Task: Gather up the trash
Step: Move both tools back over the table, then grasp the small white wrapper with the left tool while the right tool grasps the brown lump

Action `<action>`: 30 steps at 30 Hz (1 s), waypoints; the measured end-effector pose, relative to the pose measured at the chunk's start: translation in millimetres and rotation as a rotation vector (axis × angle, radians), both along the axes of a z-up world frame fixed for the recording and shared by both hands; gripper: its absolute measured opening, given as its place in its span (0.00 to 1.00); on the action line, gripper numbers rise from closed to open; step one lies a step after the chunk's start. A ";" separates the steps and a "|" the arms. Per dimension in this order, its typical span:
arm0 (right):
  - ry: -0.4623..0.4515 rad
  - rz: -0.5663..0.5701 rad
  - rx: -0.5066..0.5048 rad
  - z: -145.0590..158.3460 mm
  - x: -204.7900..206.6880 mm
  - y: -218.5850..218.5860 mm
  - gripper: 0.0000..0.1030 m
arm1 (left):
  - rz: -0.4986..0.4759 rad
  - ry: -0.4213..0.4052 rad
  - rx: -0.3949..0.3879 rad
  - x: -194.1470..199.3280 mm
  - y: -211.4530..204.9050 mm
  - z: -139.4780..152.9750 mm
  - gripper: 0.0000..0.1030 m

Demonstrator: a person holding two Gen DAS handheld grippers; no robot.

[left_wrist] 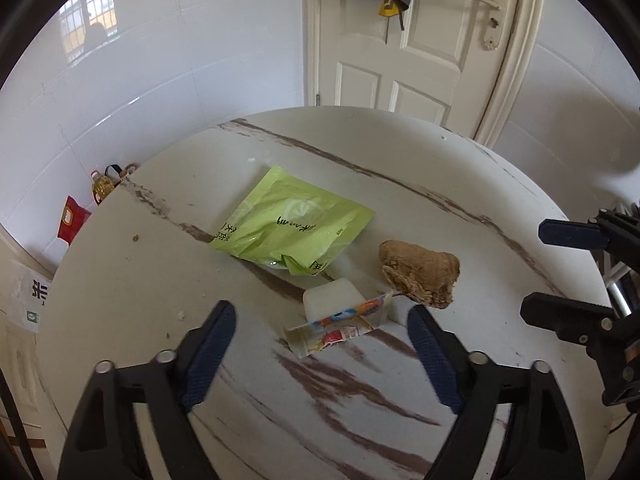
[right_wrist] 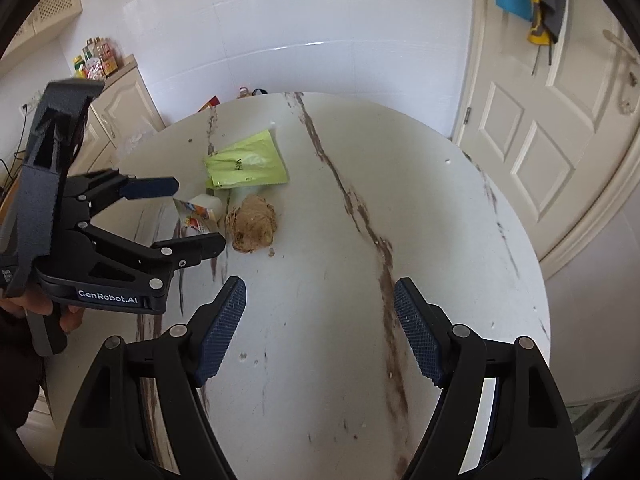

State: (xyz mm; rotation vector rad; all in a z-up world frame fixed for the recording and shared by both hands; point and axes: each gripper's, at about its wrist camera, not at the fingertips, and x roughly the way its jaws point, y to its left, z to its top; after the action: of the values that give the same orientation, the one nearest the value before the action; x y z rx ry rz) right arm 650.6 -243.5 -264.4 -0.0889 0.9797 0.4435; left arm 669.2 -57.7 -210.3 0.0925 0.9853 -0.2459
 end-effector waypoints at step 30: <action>-0.021 0.140 -0.047 -4.0 2.0 49.5 0.29 | 0.014 -0.027 -0.013 -71.1 17.9 51.6 0.38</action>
State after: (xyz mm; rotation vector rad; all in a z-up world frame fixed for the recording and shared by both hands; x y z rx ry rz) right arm 652.6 -194.0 -268.4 -0.2051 0.9666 0.5466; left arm 598.0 -39.8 -158.7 0.0769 0.9567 -0.2377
